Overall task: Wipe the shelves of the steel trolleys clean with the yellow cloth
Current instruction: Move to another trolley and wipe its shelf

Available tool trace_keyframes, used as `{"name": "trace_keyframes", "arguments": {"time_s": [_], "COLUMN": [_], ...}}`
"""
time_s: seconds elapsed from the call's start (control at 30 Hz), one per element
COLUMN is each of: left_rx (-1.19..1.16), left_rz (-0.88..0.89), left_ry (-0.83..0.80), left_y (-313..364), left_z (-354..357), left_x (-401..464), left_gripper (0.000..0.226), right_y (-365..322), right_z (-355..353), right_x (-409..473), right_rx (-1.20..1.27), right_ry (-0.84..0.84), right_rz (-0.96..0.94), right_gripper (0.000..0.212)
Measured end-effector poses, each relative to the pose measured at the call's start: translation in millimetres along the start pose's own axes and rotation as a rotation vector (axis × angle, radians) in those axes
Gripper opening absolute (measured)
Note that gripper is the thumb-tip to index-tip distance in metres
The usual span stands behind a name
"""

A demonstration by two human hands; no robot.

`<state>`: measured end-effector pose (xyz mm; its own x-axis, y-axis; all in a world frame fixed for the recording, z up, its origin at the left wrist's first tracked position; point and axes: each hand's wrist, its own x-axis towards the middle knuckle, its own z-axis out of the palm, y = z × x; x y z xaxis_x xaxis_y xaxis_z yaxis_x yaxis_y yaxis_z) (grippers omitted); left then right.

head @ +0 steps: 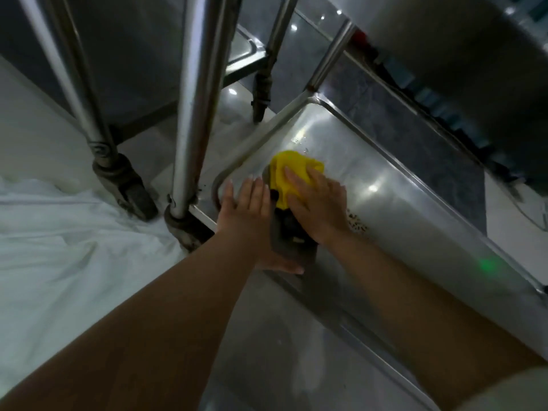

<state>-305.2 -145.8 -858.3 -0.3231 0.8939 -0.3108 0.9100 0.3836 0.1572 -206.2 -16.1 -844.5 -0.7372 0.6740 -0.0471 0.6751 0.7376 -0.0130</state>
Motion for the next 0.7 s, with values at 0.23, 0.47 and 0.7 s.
{"name": "trace_keyframes", "arguments": {"time_s": [0.23, 0.47, 0.7], "left_rx": [0.007, -0.003, -0.011], "left_rz": [0.008, 0.013, 0.021], "left_ry": [-0.033, -0.034, -0.027], "left_y": [-3.0, 5.4, 19.8], "left_z": [-2.2, -2.2, 1.1], "left_x": [1.4, 4.4, 3.2], "left_gripper": [0.152, 0.152, 0.153], "right_y": [-6.9, 30.4, 40.6], "right_z": [10.2, 3.8, 5.2], "right_x": [99.3, 72.5, 12.8], "right_rx": [0.27, 0.136, -0.055], "right_ry": [0.033, 0.057, 0.137], "right_rz": [0.216, 0.474, 0.383], "right_gripper": [0.053, 0.061, 0.068]}}
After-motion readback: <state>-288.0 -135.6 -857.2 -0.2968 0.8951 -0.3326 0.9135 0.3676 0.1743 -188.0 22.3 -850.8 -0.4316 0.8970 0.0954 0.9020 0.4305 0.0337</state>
